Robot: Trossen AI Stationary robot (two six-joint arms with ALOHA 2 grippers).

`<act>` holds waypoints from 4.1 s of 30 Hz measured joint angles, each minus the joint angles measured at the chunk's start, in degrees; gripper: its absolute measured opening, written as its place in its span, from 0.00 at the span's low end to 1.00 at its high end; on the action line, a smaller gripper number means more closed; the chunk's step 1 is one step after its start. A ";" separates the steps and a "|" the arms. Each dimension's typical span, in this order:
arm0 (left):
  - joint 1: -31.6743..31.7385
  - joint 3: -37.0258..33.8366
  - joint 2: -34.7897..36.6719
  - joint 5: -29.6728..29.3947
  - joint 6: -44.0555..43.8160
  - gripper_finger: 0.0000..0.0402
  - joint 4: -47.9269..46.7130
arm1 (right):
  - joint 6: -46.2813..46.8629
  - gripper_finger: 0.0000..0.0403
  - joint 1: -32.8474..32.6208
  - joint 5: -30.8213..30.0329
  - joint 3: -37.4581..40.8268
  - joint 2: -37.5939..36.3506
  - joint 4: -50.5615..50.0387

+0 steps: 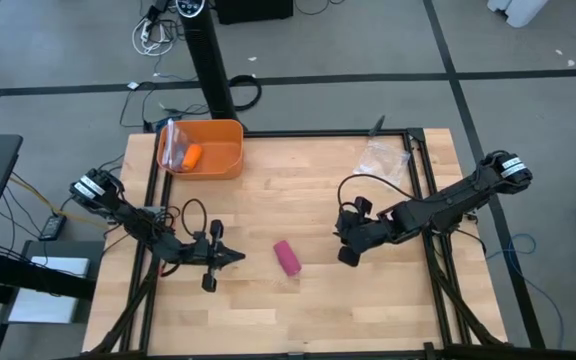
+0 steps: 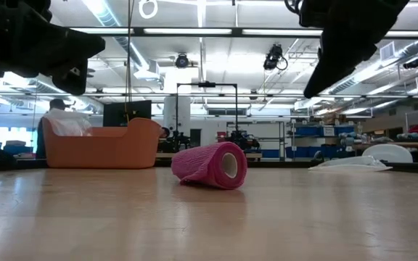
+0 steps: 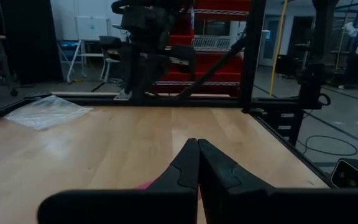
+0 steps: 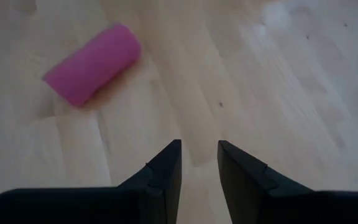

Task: Roll bandage
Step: Open the transparent zip bag

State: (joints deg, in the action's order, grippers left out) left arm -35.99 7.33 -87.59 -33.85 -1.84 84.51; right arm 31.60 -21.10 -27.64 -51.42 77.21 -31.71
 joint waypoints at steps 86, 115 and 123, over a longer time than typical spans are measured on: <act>-0.26 0.26 -0.04 -5.33 4.68 0.02 -3.02 | -17.66 0.01 29.46 15.21 6.24 0.42 -15.73; -0.27 38.29 -0.04 -10.75 14.88 0.23 -49.32 | -1.58 0.00 -10.08 -3.63 -9.73 0.48 -1.50; 7.04 49.92 -0.04 -9.55 4.19 0.28 -75.78 | -2.31 0.00 -10.08 -4.35 -9.73 0.48 -1.65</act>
State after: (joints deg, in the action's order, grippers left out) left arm -28.95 57.26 -87.64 -43.40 2.35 8.73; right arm 29.29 -31.18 -31.99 -61.14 77.69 -33.36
